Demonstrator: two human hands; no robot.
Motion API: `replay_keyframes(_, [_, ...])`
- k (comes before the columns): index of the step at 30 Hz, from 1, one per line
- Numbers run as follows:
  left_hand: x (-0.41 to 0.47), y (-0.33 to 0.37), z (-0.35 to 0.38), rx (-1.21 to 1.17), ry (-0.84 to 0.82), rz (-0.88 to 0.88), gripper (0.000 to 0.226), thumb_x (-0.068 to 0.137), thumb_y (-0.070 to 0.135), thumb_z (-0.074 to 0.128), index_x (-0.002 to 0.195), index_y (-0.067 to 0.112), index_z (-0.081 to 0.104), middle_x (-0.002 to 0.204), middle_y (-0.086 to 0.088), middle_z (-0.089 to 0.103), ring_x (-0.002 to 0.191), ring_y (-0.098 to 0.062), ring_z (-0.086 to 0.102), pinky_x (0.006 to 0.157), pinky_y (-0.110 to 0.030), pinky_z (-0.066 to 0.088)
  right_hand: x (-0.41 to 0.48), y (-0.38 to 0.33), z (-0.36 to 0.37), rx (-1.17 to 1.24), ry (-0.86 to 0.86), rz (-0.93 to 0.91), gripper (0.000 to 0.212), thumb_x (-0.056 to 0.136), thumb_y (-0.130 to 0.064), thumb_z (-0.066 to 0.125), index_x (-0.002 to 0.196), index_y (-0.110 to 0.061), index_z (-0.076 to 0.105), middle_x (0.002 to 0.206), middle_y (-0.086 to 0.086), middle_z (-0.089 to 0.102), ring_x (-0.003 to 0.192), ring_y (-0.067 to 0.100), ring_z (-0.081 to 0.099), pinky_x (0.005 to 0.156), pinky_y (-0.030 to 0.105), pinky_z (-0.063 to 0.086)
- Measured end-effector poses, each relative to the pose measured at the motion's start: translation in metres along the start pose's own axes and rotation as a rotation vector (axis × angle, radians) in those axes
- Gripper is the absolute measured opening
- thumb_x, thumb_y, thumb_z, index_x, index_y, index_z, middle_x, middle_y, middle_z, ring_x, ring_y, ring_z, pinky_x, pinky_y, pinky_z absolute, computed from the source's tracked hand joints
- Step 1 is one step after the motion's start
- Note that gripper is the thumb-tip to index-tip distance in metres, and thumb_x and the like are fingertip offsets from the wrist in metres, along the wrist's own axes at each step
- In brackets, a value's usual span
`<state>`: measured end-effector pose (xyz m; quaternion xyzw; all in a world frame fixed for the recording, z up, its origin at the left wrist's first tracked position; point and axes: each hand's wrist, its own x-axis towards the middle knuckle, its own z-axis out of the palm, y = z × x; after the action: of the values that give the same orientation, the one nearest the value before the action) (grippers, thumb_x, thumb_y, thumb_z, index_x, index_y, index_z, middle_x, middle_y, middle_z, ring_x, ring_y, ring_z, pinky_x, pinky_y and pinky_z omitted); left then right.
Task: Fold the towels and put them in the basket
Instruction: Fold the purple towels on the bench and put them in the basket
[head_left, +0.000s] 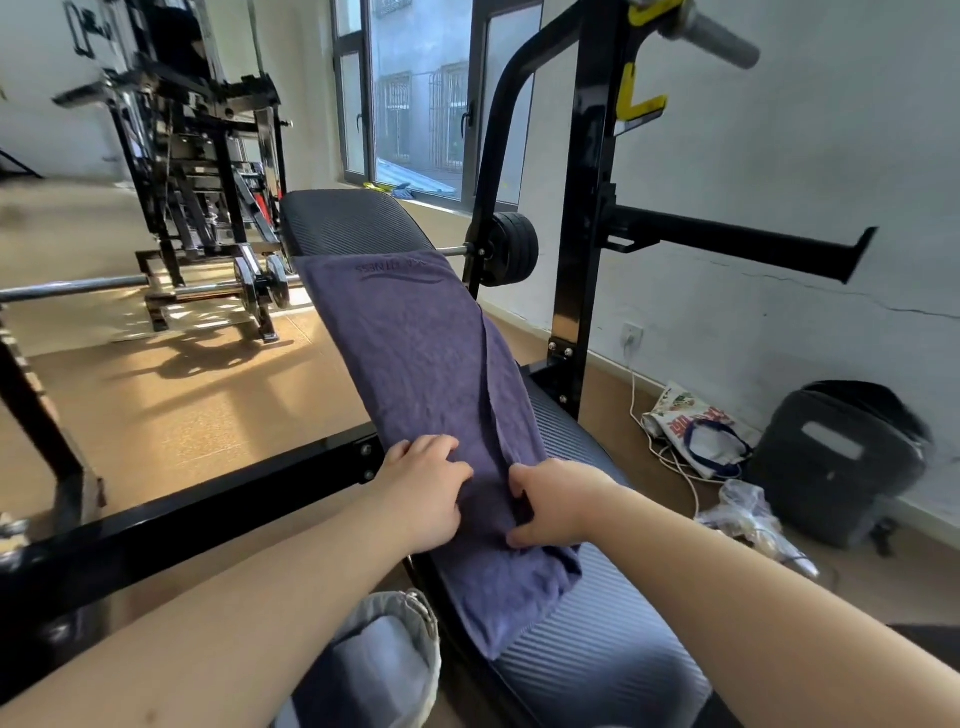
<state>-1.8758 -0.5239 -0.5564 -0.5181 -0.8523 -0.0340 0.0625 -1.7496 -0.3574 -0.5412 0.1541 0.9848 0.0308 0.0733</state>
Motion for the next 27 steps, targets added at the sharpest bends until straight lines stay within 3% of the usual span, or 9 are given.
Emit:
replay_keyframes(5, [-0.008, 0.004, 0.008, 0.044, 0.04, -0.024, 0.045, 0.096, 0.03, 0.051, 0.142, 0.035, 0.052, 0.159, -0.001, 0.03, 0.147, -0.023, 0.026, 0.116, -0.042, 0.022, -0.018, 0.015, 0.015, 0.05, -0.001, 0.165, 0.076, 0.067, -0.062, 0.072, 0.127, -0.023, 0.047, 0.12, 0.001, 0.059, 0.109, 0.03, 0.062, 0.082, 0.04, 0.053])
replay_keyframes(11, [-0.011, 0.011, 0.012, 0.079, 0.084, 0.008, 0.04, 0.094, 0.023, 0.054, 0.131, 0.037, 0.057, 0.148, 0.004, 0.037, 0.137, -0.021, 0.034, 0.108, -0.04, 0.03, -0.03, 0.039, 0.025, 0.051, -0.013, 0.35, 0.053, 0.08, -0.036, 0.059, 0.128, -0.019, 0.047, 0.127, 0.007, 0.05, 0.115, 0.035, 0.061, 0.085, 0.044, 0.053])
replay_keyframes(14, [-0.017, 0.017, 0.014, 0.002, 0.107, 0.162, 0.046, 0.093, 0.015, 0.053, 0.133, 0.036, 0.058, 0.142, 0.006, 0.042, 0.13, -0.02, 0.041, 0.104, -0.037, 0.033, -0.033, 0.053, 0.031, 0.135, -0.06, 0.42, 0.051, 0.081, -0.035, 0.062, 0.127, -0.018, 0.048, 0.127, 0.01, 0.05, 0.112, 0.034, 0.061, 0.09, 0.045, 0.054])
replay_keyframes(19, [-0.038, 0.036, 0.016, -0.098, -0.036, 0.526, 0.04, 0.088, 0.045, 0.062, 0.127, 0.035, 0.06, 0.128, 0.01, 0.052, 0.114, -0.014, 0.051, 0.097, -0.037, 0.045, -0.035, 0.063, 0.036, 0.28, -0.062, 0.443, 0.054, 0.08, -0.038, 0.069, 0.126, -0.016, 0.049, 0.118, 0.01, 0.06, 0.102, 0.03, 0.061, 0.085, 0.039, 0.055])
replay_keyframes(24, [-0.044, 0.04, 0.023, 0.014, -0.125, 0.615, 0.063, 0.069, 0.062, 0.073, 0.125, 0.039, 0.057, 0.134, 0.013, 0.045, 0.123, -0.011, 0.039, 0.105, -0.034, 0.033, -0.036, 0.064, 0.041, 0.272, -0.002, 0.467, 0.037, 0.084, -0.02, 0.061, 0.12, -0.015, 0.051, 0.117, 0.013, 0.062, 0.102, 0.034, 0.063, 0.084, 0.039, 0.055])
replay_keyframes(27, [-0.044, 0.038, 0.022, 0.04, -0.109, 0.645, 0.051, 0.073, 0.057, 0.074, 0.118, 0.038, 0.061, 0.136, 0.01, 0.045, 0.126, -0.015, 0.04, 0.105, -0.038, 0.033, -0.036, 0.066, 0.043, 0.245, 0.035, 0.501, 0.026, 0.085, -0.013, 0.054, 0.111, -0.016, 0.056, 0.107, 0.01, 0.063, 0.096, 0.034, 0.064, 0.076, 0.037, 0.052])
